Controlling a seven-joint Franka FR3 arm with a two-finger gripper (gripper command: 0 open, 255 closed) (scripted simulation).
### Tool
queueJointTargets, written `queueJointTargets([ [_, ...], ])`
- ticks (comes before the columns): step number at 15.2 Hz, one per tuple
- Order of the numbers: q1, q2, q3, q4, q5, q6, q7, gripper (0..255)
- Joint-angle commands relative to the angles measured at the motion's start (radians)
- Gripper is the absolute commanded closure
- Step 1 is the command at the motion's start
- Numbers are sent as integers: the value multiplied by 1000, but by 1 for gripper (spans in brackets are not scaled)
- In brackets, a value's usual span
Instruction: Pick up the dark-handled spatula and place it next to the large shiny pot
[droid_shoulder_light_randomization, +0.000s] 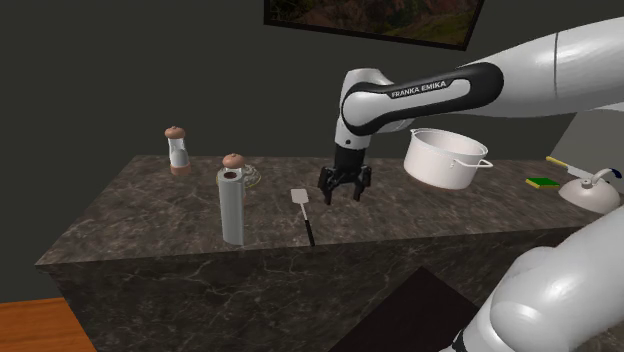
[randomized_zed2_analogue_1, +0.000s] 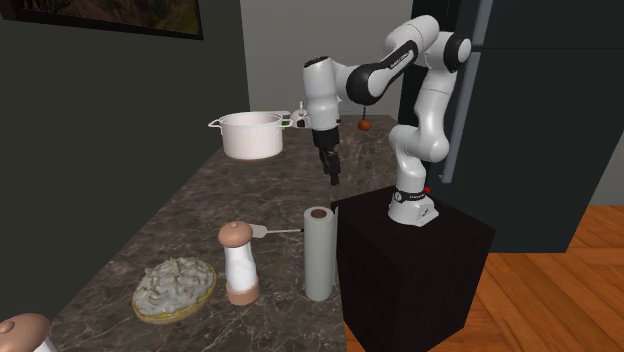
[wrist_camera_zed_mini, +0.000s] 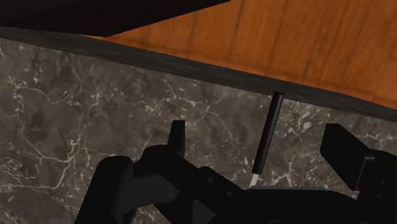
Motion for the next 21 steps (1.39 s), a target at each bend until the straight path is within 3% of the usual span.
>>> queueJointTargets([
  [1, -4, 76, 12, 35, -11, 52, 41, 0],
  [12, -5, 484, 19, 314, -114, 222, 262, 0],
  [21, 0, 538, 16, 275, -121, 316, 269, 0],
])
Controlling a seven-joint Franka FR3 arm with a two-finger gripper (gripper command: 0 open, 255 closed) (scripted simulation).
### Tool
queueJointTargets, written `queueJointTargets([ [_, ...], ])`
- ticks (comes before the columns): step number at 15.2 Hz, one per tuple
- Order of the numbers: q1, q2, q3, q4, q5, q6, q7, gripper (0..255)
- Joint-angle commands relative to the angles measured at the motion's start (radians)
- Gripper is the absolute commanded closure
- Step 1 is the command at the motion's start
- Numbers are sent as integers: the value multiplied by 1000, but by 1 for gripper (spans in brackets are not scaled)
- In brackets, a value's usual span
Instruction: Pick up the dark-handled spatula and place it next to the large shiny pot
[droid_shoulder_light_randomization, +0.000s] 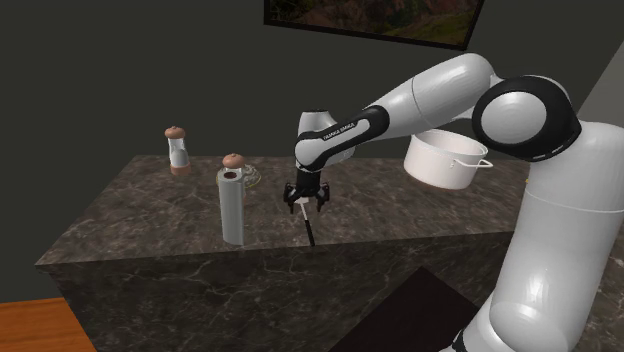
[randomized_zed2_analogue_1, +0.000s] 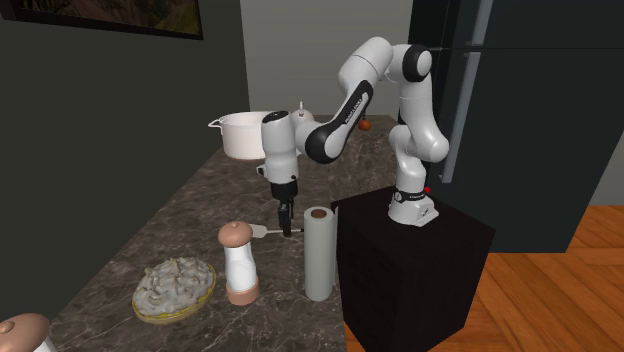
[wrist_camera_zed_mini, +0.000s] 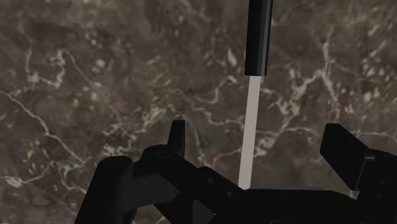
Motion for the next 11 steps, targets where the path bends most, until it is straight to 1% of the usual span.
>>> queueJointTargets([
  [1, 1, 4, 0, -4, -1, 9, 1, 0],
  [7, 1, 4, 0, -4, -1, 9, 1, 0],
  [8, 1, 4, 0, -4, -1, 9, 1, 255],
  [11, 1, 4, 0, -4, -1, 9, 1, 255],
])
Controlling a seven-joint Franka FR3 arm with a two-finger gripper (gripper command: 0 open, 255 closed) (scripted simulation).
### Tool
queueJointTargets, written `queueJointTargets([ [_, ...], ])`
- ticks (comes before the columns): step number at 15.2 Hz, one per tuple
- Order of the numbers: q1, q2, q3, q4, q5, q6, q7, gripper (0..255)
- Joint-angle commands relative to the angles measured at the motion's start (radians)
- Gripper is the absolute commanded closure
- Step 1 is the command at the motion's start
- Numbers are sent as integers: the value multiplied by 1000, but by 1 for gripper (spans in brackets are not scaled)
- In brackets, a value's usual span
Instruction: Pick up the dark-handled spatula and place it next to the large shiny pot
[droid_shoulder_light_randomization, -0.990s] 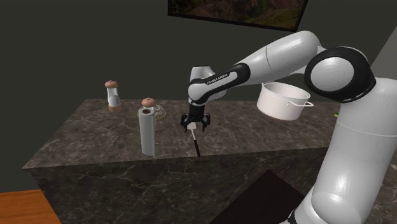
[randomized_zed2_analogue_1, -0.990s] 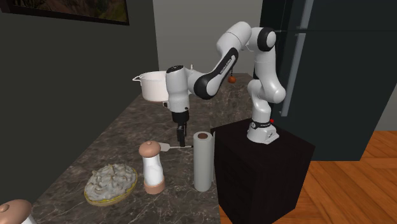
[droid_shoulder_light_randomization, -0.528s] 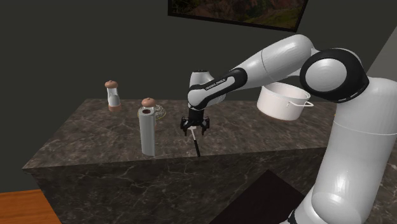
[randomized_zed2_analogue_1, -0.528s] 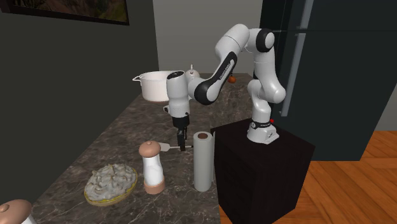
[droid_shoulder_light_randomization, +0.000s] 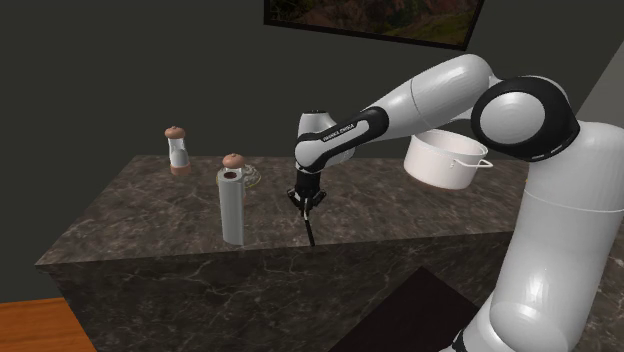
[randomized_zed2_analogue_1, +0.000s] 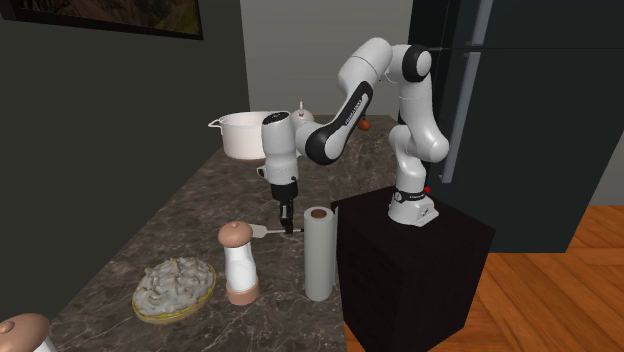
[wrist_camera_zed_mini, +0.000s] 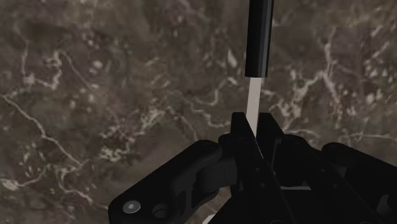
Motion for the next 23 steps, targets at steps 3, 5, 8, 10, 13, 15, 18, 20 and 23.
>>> queueJointTargets([
  [3, 0, 0, 0, 0, 0, 0, 0, 255],
  [5, 0, 0, 0, 0, 0, 0, 0, 255],
  [8, -1, -15, 1, 8, 2, -23, -1, 255],
  [10, -1, -29, 1, 18, 4, -47, -1, 255],
  [13, -2, -49, 2, 34, 6, -83, -2, 255],
  [15, -2, -62, 2, 46, 7, -108, -2, 255],
  [18, -3, -79, 2, 65, 9, -144, -3, 255],
  [20, -3, -90, 3, 79, 11, -169, -3, 255],
  [23, -4, -105, 3, 102, 12, -206, -3, 255],
])
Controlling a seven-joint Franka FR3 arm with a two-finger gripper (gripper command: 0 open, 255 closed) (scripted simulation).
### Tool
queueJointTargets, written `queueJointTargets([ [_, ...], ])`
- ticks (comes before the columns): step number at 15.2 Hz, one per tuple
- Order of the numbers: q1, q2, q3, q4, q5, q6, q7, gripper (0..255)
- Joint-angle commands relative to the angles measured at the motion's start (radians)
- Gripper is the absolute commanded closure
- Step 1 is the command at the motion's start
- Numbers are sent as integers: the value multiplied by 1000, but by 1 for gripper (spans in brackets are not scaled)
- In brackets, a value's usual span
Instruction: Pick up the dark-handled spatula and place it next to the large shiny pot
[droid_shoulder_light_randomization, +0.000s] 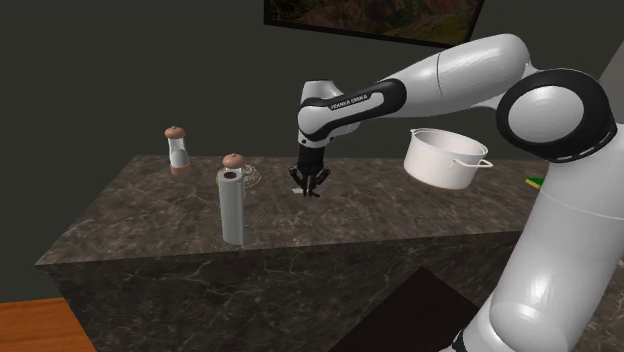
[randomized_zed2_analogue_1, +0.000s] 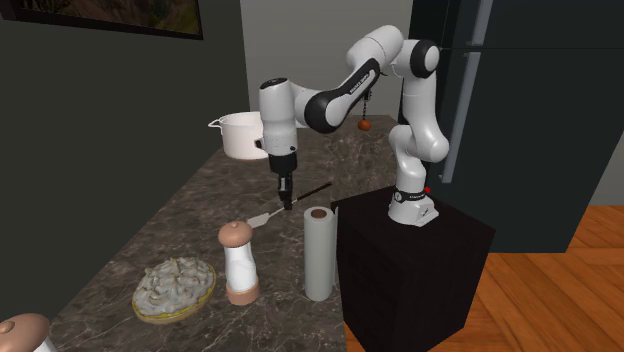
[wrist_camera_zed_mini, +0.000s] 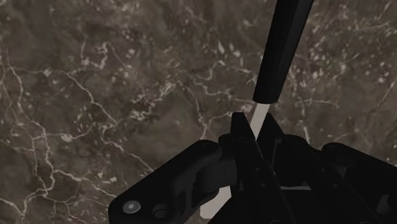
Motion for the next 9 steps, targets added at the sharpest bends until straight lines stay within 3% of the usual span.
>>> queueJointTargets([
  [1, 0, -9, 1, 16, 1, -25, 1, 255],
  [9, -1, -38, 1, 88, 4, -126, 2, 255],
])
